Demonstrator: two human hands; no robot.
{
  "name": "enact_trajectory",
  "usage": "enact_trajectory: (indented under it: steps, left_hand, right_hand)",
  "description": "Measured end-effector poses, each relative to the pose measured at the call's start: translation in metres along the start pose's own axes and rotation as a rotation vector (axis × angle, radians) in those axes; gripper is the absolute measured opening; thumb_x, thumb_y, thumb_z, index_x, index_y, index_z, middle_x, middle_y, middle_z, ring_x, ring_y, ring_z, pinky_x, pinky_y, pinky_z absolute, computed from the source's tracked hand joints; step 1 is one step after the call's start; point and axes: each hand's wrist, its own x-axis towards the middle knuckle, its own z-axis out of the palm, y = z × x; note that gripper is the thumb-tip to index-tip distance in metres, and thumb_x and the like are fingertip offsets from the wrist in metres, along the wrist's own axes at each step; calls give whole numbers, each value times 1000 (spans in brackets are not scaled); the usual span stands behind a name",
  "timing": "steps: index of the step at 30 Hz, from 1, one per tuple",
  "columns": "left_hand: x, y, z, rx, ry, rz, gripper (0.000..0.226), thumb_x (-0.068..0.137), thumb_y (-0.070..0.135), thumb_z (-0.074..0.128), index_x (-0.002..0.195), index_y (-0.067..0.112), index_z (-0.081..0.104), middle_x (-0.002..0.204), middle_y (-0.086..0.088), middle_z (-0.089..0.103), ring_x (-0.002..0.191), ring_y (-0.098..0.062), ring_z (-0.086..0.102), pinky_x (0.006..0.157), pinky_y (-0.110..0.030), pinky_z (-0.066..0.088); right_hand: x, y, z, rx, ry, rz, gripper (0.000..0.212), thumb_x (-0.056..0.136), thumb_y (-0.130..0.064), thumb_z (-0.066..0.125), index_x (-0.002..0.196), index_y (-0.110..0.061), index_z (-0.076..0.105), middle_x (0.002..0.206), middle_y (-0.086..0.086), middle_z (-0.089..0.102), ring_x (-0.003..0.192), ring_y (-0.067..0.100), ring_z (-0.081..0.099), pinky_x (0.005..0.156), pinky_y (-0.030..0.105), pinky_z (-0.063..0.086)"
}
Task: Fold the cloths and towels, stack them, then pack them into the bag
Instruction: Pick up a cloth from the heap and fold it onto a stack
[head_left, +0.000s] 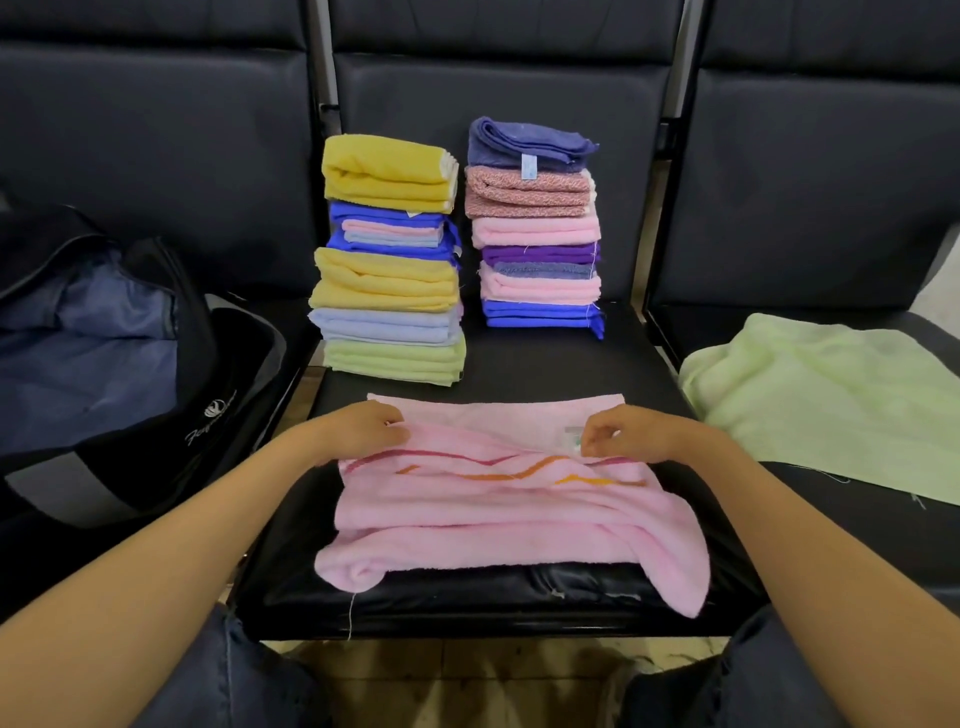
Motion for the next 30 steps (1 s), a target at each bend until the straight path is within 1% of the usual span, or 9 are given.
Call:
enact_trajectory:
  steps: [3,8,11,13,16,18,21,25,30]
  left_hand:
    - [5,-7,2,58,56,-83,11,91,26,58,99,19,56,101,1,55,89,-15,54,71,-24,41]
    - [10,-10,2,14,109,-106,12,87,21,64,97,17,59,101,0,56,84,-14,54,62,-17,40]
    - [9,-9,0,-103,81,-111,13,83,19,70,94,14,64,99,-6,64,83,-17,58,71,-25,47]
    - [5,-7,-6,-229,20,-124,16,81,16,73,95,12,66,101,-10,67,88,-22,62,79,-32,52]
    - [-4,-8,-18,-447,-87,-140,25,80,7,74,104,6,66,104,-14,69,91,-25,66,80,-34,55]
    - [-7,-9,-24,-500,-84,-131,25,81,4,72,105,3,65,103,-15,70,91,-25,67,80,-33,56]
    - [-2,-10,-23,-563,90,-138,19,84,6,70,101,3,64,98,-13,68,87,-23,64,74,-31,54]
    - [14,-9,-14,-627,290,-109,11,89,10,65,99,6,63,99,-9,65,84,-19,62,72,-30,51]
    - [36,-11,0,-264,447,-78,12,89,13,65,95,4,62,94,-6,58,88,-20,54,60,-22,39]
  right_hand:
    - [1,3,0,-56,-19,78,8,85,-24,68,90,-30,65,100,-11,60,99,14,58,88,24,47]
    - [4,-7,3,-321,-60,125,40,82,-22,70,119,-28,54,108,-8,38,104,18,49,82,24,43]
    - [10,-6,7,-384,17,127,22,86,-17,63,105,-27,55,109,-2,43,95,20,51,77,26,45]
    - [10,-6,5,-330,84,104,7,93,-22,56,98,-21,60,105,0,52,92,19,51,77,25,42]
    - [3,-6,-6,-62,190,85,26,97,-28,52,76,-16,60,83,-1,57,82,18,52,72,26,41]
    - [-5,-5,-12,187,255,95,24,95,-24,57,74,-15,62,77,-2,57,74,14,53,63,22,42]
    - [-10,0,-17,378,279,118,9,92,-21,61,87,-14,65,92,2,63,84,16,59,68,24,48]
    - [3,-2,-25,286,347,124,7,93,-19,59,87,-18,63,98,1,63,92,17,59,72,25,48]
    - [27,3,-21,36,444,155,6,95,-18,56,90,-17,60,105,4,61,95,17,55,78,25,38]
